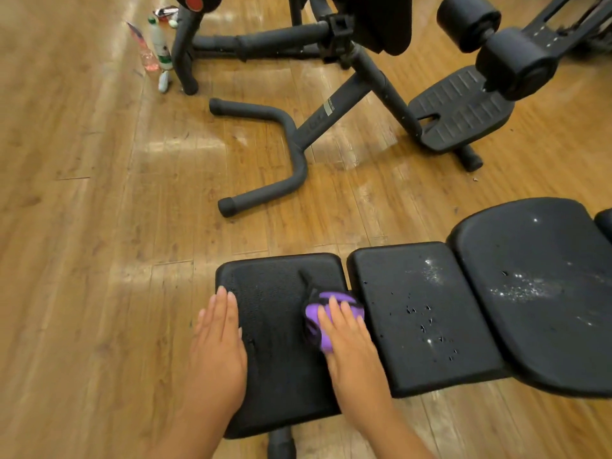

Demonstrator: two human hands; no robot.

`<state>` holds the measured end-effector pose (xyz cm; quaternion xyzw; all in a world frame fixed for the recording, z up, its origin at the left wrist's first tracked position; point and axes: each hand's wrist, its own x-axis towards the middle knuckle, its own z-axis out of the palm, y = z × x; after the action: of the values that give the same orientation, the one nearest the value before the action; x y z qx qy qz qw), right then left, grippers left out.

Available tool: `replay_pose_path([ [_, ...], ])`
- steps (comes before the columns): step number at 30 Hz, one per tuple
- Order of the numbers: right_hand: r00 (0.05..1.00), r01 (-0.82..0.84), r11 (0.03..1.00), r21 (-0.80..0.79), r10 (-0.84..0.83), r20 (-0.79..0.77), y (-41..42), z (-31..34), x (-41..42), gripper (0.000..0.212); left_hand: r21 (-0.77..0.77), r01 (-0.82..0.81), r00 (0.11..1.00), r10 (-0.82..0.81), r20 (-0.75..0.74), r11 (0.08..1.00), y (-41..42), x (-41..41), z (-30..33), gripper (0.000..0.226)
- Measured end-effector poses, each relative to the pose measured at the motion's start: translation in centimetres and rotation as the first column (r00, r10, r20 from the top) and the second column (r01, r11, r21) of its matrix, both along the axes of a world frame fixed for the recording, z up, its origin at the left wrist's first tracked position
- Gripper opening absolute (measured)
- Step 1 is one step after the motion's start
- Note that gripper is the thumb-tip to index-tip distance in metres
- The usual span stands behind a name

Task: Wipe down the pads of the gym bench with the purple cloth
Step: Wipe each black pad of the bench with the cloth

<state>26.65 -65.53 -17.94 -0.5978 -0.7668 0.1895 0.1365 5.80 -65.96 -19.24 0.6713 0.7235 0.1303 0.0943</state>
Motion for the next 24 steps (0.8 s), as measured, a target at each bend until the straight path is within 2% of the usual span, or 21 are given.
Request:
replay_pose_path([
  [5, 0.998, 0.039, 0.999, -0.036, -0.038, 0.041, 9.6, 1.6, -2.6, 0.051, 0.003, -0.012, 1.0, 0.012, -0.018, 1.0, 0.0, 0.0, -0.1, 0.053],
  [9, 0.989, 0.102, 0.991, -0.08, -0.093, 0.116, 10.7, 2.6, -3.8, 0.049, 0.013, -0.005, 1.0, 0.005, -0.009, 1.0, 0.0, 0.0, -0.2, 0.053],
  [13, 0.984, 0.046, 0.999, 0.028, -0.05, 0.173, 6.6, 1.6, -3.8, 0.052, 0.011, -0.003, 1.0, 0.003, 0.011, 1.0, -0.1, 0.0, -0.1, 0.053],
  [18, 0.989, -0.083, 0.993, 0.083, 0.072, 0.127, -5.4, -1.2, -4.2, 0.063, 0.031, 0.018, 0.996, -0.021, 0.088, 0.999, 0.0, -0.5, 0.1, 0.052],
  [21, 0.98, -0.132, 0.973, 0.189, 0.1, 0.17, -10.9, -3.2, -4.3, 0.055, 0.036, 0.021, 0.991, -0.025, 0.131, 0.999, -0.1, -0.8, 0.2, 0.052],
  [24, 0.971, -0.133, 0.964, 0.231, 0.08, 0.224, -11.4, -3.4, -4.3, 0.051, 0.039, 0.025, 0.983, -0.032, 0.179, 0.999, -0.3, -0.8, 0.2, 0.052],
])
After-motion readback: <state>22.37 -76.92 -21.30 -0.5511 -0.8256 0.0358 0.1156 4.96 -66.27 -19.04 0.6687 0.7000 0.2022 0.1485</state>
